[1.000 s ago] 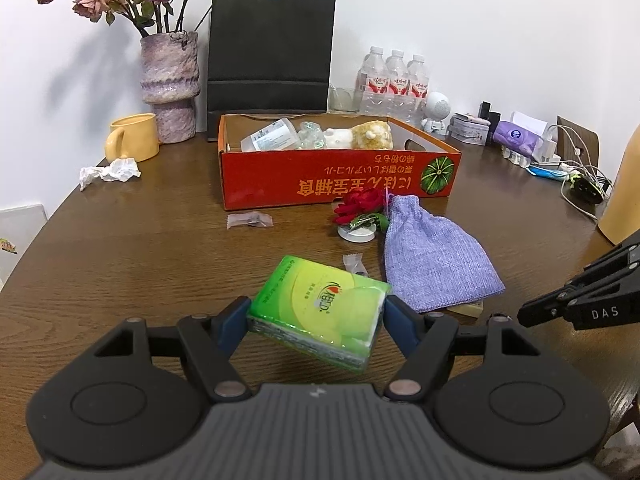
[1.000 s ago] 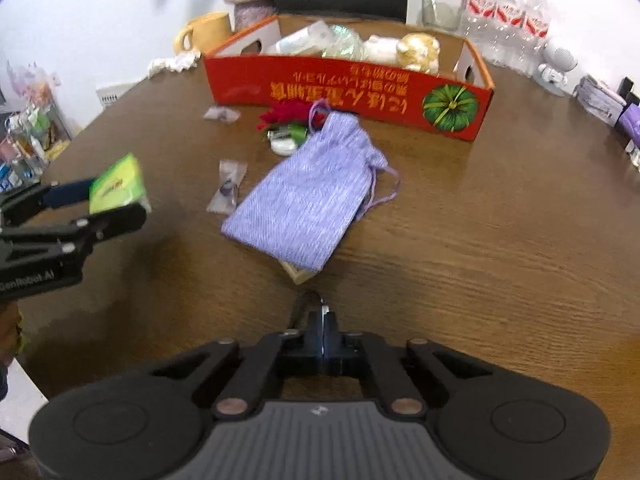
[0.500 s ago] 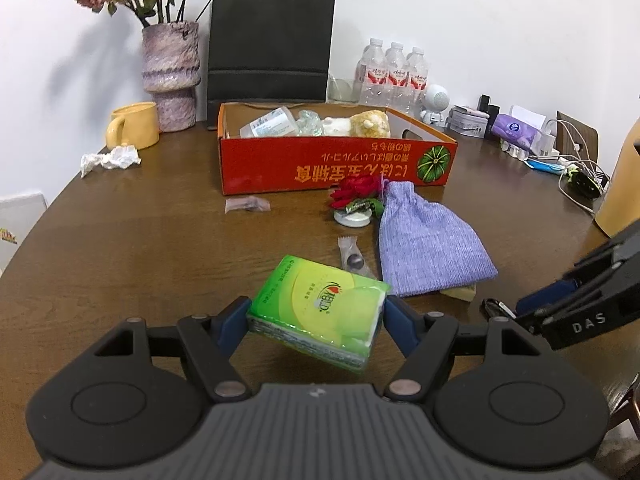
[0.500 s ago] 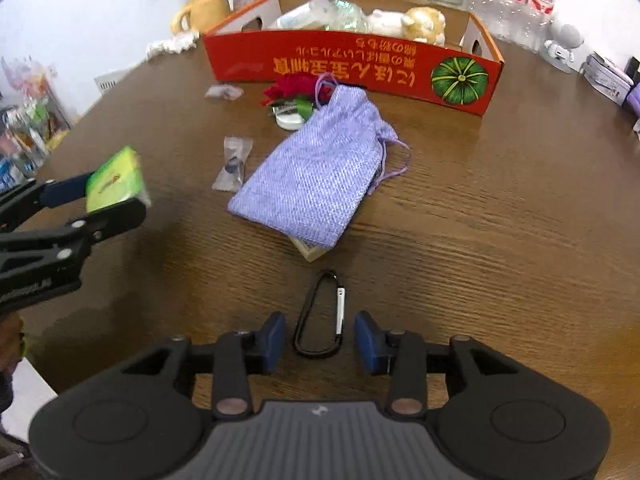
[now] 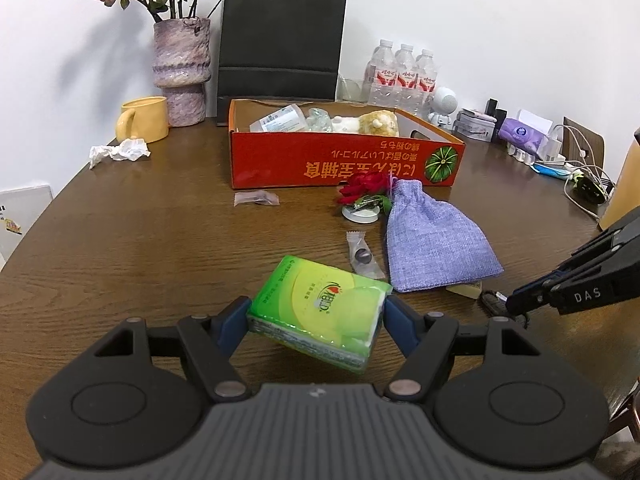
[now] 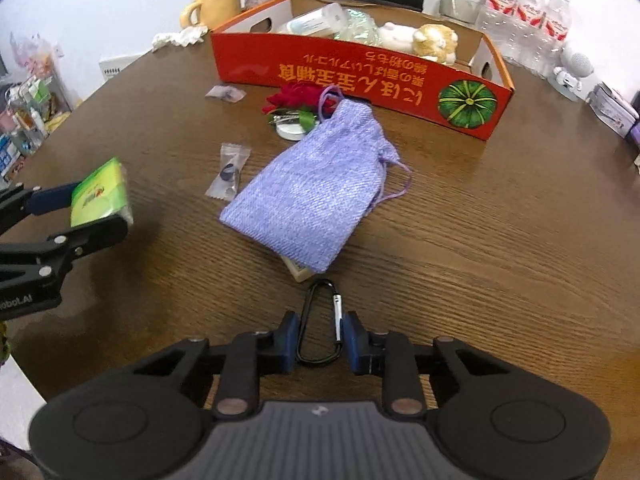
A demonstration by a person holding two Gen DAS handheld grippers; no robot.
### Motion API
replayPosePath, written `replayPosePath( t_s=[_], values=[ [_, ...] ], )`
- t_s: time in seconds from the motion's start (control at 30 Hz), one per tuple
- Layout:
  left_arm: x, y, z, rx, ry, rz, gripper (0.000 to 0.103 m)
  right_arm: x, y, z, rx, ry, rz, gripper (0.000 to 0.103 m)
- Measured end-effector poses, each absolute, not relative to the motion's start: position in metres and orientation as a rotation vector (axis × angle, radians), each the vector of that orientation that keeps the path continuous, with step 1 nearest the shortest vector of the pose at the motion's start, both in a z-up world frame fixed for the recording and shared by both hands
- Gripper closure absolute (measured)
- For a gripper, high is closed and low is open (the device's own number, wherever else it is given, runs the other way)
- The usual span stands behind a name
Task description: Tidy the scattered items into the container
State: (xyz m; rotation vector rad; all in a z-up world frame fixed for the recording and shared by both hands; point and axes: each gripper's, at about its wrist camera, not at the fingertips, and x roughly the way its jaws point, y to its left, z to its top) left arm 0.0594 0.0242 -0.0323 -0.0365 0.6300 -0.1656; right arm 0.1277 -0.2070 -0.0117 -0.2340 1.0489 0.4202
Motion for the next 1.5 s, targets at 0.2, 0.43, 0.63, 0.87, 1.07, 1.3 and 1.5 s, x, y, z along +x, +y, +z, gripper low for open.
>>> replayPosePath(
  t_s=[0.2,0.43,0.63,0.87,1.07,1.3,1.5],
  values=[
    [0.061,0.019,-0.033,-0.032,0.636,-0.173,0.03,0.13,-0.214,-0.012,-0.2,1.067,0.41,0.096],
    [0.06,0.019,-0.033,-0.031,0.636,-0.163,0.03,0.125,-0.207,-0.009,-0.216,1.053,0.458,0.066],
    [0.058,0.018,-0.035,-0.036,0.64,-0.158,0.03,0.126,-0.2,-0.017,-0.253,1.035,0.448,0.071],
    [0.059,0.013,-0.035,-0.031,0.645,-0.164,0.03,0.146,-0.223,-0.019,-0.233,1.007,0.377,0.081],
    [0.06,0.01,-0.034,-0.027,0.645,-0.164,0.03,0.143,-0.224,-0.019,-0.222,0.984,0.375,0.082],
    [0.065,0.006,-0.03,-0.015,0.636,-0.169,0.03,0.141,-0.227,-0.014,-0.192,0.963,0.378,0.102],
    [0.066,0.006,-0.032,-0.019,0.644,-0.173,0.03,0.137,-0.235,-0.012,-0.134,0.98,0.373,0.09]
  ],
)
